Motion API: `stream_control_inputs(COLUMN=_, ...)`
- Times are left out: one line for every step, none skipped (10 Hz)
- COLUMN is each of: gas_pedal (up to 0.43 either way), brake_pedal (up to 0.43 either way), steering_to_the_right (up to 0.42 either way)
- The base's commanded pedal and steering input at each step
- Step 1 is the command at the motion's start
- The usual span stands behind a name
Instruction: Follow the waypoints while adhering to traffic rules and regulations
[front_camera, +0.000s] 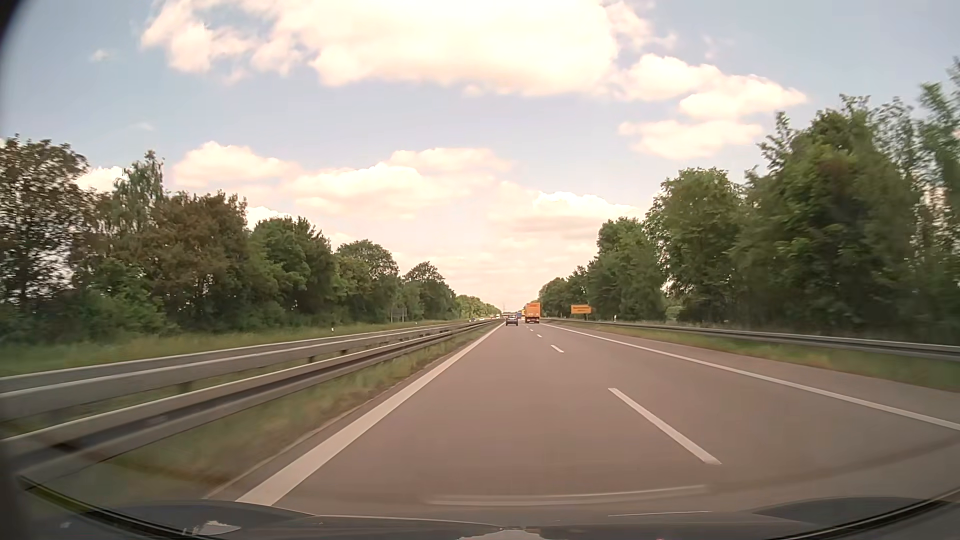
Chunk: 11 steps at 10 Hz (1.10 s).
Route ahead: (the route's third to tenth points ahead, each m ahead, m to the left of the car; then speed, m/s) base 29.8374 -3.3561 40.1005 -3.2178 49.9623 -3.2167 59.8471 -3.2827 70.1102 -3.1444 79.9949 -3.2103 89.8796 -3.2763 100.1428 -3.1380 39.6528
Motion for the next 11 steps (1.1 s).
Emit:
stream_control_inputs(gas_pedal=0.358, brake_pedal=0.006, steering_to_the_right=-0.002)
stream_control_inputs(gas_pedal=0.358, brake_pedal=0.012, steering_to_the_right=-0.002)
stream_control_inputs(gas_pedal=0.358, brake_pedal=0.012, steering_to_the_right=-0.002)
stream_control_inputs(gas_pedal=0.358, brake_pedal=0.012, steering_to_the_right=-0.002)
stream_control_inputs(gas_pedal=0.358, brake_pedal=0.012, steering_to_the_right=-0.002)
stream_control_inputs(gas_pedal=0.358, brake_pedal=0.012, steering_to_the_right=-0.002)
stream_control_inputs(gas_pedal=0.358, brake_pedal=0.012, steering_to_the_right=-0.002)
stream_control_inputs(gas_pedal=0.358, brake_pedal=0.012, steering_to_the_right=-0.001)
stream_control_inputs(gas_pedal=0.358, brake_pedal=0.012, steering_to_the_right=-0.001)
stream_control_inputs(gas_pedal=0.358, brake_pedal=0.006, steering_to_the_right=0.000)
stream_control_inputs(gas_pedal=0.358, brake_pedal=0.012, steering_to_the_right=-0.001)
